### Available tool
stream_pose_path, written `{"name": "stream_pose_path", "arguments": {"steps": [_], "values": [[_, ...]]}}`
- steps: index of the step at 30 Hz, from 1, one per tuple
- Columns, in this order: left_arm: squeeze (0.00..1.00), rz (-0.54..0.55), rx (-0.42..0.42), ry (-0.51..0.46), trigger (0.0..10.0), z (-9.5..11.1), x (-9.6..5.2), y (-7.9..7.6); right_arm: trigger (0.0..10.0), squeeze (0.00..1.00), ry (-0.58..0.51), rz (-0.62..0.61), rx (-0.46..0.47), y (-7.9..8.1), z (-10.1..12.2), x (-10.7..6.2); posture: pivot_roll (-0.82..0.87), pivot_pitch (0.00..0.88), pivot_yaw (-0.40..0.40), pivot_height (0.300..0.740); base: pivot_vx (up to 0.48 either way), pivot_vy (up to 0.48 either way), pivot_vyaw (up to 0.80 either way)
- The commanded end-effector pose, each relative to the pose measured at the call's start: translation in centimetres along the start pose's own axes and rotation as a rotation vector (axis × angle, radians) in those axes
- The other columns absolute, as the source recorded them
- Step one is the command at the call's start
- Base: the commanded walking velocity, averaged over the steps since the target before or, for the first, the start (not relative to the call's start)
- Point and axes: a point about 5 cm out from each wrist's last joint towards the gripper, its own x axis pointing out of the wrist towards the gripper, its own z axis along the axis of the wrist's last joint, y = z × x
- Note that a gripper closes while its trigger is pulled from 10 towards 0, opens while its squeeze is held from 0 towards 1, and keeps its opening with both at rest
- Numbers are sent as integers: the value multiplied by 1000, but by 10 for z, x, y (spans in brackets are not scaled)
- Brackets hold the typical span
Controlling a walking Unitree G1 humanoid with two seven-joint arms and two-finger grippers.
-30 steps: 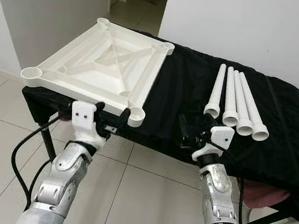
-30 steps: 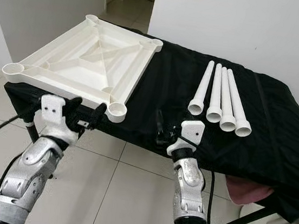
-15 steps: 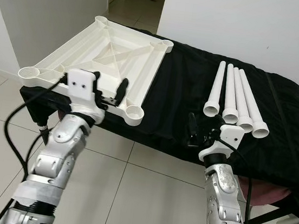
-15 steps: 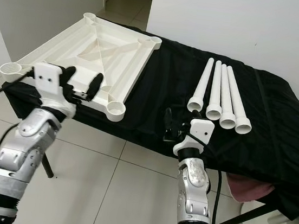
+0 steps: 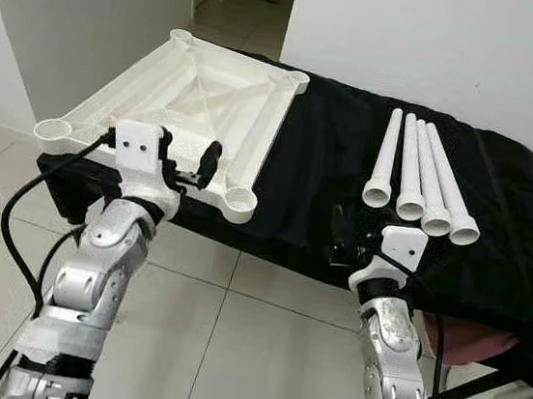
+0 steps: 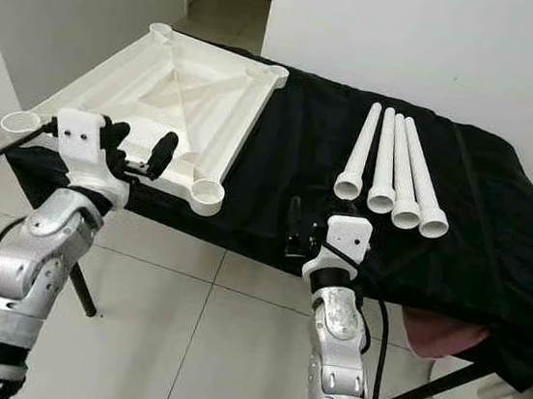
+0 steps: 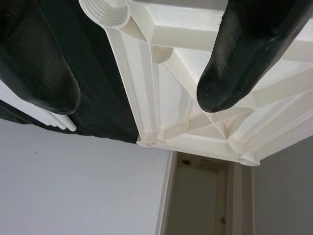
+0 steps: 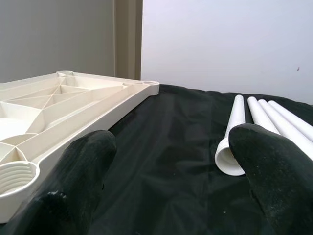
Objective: Building children table
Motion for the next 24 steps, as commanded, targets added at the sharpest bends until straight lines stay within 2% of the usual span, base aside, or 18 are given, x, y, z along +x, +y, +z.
{"name": "stream_pose_path", "arguments": {"steps": [1, 4, 8, 19, 24], "values": [[0, -21, -6, 24, 10000, -3, -2, -2, 10000, 0, -12, -12, -10, -4, 5, 3, 77, 0, -86, 740, 0, 0, 0], [0, 43, -21, 20, 10000, -4, -6, 1, 10000, 0, -18, -10, -45, -6, 7, 6, 66, 0, -81, 740, 0, 0, 0], [0, 55, -24, 13, 10000, -4, -7, 2, 10000, 0, -26, -5, -64, -6, 8, 9, 62, 0, -80, 740, 0, 0, 0], [0, -16, 5, 13, 10000, -5, -12, -3, 10000, 0, -19, 4, -89, -10, 9, 14, 44, 0, -96, 740, 0, 0, 0], [0, -22, 18, 7, 10000, -3, -11, -1, 10000, 0, -17, 7, -93, -11, 9, 16, 46, 0, -97, 740, 250, 0, 0]]}}
